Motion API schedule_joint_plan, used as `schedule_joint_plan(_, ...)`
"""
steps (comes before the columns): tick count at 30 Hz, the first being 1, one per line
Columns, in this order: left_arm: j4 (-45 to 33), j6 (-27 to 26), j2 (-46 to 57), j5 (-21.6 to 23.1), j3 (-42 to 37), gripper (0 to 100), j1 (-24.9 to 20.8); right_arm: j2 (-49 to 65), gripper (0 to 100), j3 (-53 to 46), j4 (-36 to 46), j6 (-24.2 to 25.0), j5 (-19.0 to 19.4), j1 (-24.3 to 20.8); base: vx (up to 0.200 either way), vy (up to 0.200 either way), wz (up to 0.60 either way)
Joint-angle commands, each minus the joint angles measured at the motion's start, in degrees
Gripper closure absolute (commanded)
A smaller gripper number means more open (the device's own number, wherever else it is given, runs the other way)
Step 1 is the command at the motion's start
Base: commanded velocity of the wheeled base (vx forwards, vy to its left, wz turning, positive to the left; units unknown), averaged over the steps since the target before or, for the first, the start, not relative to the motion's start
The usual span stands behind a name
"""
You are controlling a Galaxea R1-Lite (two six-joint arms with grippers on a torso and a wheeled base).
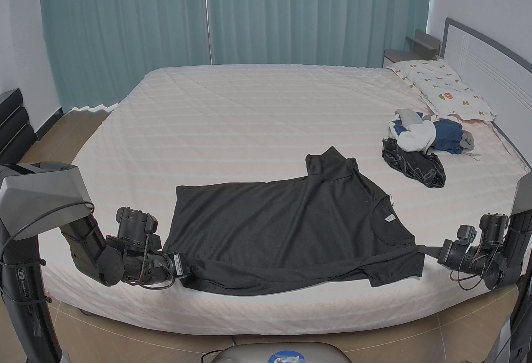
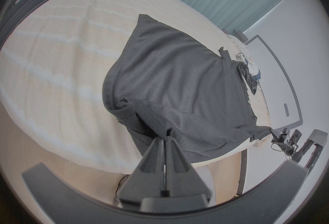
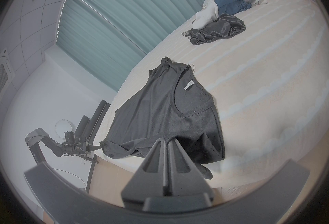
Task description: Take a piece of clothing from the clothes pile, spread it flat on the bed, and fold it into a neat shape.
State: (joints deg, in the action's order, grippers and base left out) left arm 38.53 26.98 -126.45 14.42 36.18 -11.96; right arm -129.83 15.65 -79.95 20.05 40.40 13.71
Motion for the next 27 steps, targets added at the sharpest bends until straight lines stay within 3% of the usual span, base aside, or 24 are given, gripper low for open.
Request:
schedule_joint_plan(1, 0.0, 0.1, 0.9, -0.4, -1.2, 100, 0.4, 0.2, 100, -0.1, 0.0, 0.0, 0.0, 0.0, 0.000, 0.000, 0.00)
schedule_joint_plan(10, 0.0, 0.8, 7.5, -0.2, -6.0, 100, 2.3, 0.3, 100, -3.1, -4.8, 0.0, 0.0, 0.1, 0.000, 0.000, 0.00)
schedule_joint_plan(27, 0.6, 0.3, 8.2, 0.3, -11.0, 100, 6.2, 1.1, 100, -7.1, -9.6, 0.1, 0.9, 0.3, 0.000, 0.000, 0.00)
